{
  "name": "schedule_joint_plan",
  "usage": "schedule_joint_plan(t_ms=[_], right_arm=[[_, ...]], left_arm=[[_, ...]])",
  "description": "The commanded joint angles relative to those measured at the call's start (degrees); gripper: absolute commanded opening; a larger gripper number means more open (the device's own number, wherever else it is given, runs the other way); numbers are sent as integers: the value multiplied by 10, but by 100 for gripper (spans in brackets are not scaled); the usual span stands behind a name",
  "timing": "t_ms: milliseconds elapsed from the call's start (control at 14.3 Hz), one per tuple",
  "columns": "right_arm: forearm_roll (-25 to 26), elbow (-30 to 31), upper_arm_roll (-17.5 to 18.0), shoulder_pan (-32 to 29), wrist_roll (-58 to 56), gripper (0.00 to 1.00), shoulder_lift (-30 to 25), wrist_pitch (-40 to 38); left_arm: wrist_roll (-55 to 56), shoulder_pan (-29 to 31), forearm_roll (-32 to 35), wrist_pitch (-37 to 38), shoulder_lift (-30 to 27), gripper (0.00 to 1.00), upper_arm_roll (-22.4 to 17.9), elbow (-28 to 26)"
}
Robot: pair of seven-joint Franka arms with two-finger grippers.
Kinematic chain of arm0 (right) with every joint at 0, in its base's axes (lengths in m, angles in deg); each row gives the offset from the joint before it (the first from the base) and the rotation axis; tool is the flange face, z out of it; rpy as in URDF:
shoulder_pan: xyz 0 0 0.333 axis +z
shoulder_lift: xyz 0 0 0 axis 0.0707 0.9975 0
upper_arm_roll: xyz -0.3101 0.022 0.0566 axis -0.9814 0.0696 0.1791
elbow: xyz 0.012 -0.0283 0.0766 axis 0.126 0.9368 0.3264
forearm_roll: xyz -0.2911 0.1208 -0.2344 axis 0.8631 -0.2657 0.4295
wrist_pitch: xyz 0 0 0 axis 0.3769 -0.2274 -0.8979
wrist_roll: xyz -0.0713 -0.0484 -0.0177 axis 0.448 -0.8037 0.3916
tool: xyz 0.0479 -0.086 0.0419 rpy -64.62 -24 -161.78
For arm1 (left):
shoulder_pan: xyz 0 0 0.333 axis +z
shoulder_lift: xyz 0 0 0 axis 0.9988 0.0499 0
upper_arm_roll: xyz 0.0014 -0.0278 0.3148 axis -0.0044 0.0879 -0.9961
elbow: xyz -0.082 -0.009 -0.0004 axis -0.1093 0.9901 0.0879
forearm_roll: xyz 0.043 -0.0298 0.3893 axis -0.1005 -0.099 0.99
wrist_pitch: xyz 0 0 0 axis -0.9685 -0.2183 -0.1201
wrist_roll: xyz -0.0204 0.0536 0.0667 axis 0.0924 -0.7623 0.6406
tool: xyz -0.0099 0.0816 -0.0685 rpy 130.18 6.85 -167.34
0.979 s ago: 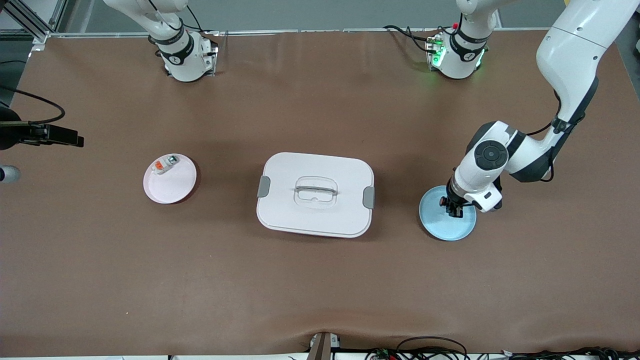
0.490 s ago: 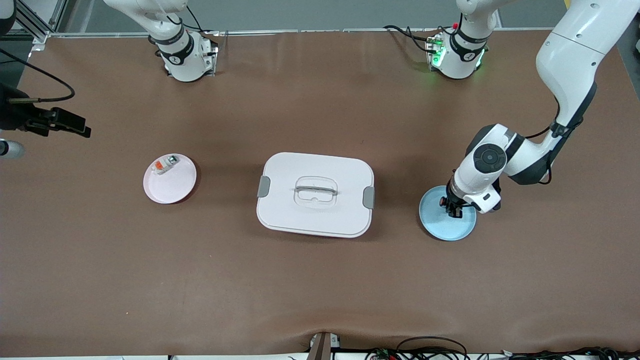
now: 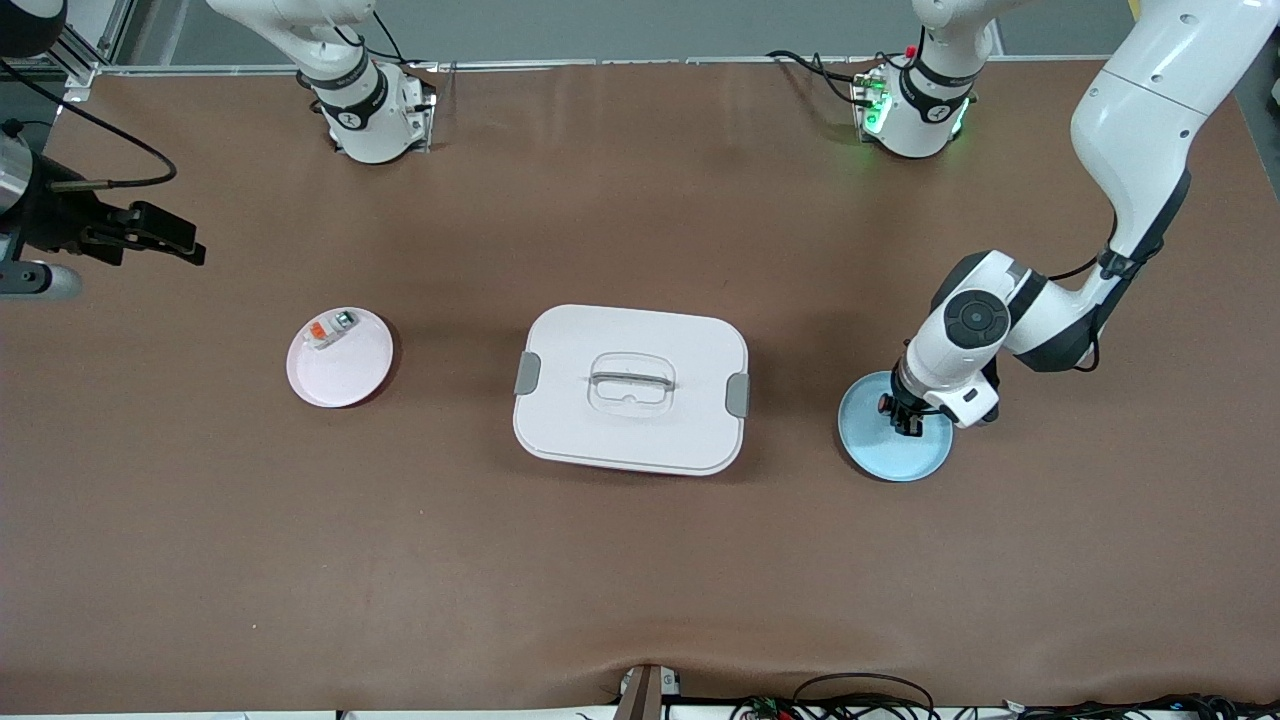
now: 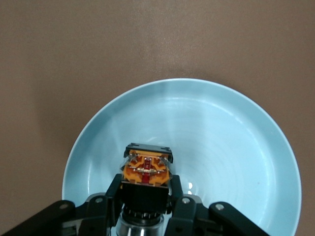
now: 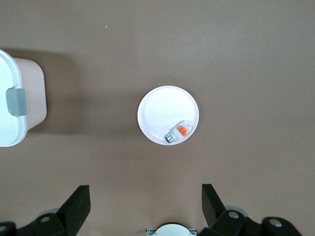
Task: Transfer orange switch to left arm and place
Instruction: 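Open the left gripper to release the switch on the plate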
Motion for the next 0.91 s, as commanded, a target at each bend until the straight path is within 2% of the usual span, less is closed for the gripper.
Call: schedule_joint_plan(t_ms=[0,70,210,280,350,420,839], right_arm=[[-6,15,0,1,5,100,-14,7],[-6,15,0,1,5,100,-14,9],[-6,14,-1,1,5,100,-14,12],[-6,14,-1,1,4,100,-14,17],[-5,14,-1,1,4,100,-14,22],[-5,14,-1,1,4,100,-14,28],[2,-4,-3,-2,4,100,-13,27]], left_arm=[[16,-4,22,-3,6,11,-2,8],[16,-4,31,-2,6,24,-2,8],[15,-4,38,1,8,61,-2,8],[15,-4,38,3,7,67,-1,9],[15,-4,37,4,7,89,-1,9],[15,-3,38,4,6,100,-1,9],[18,-2,28,7,-6,100,1,38]])
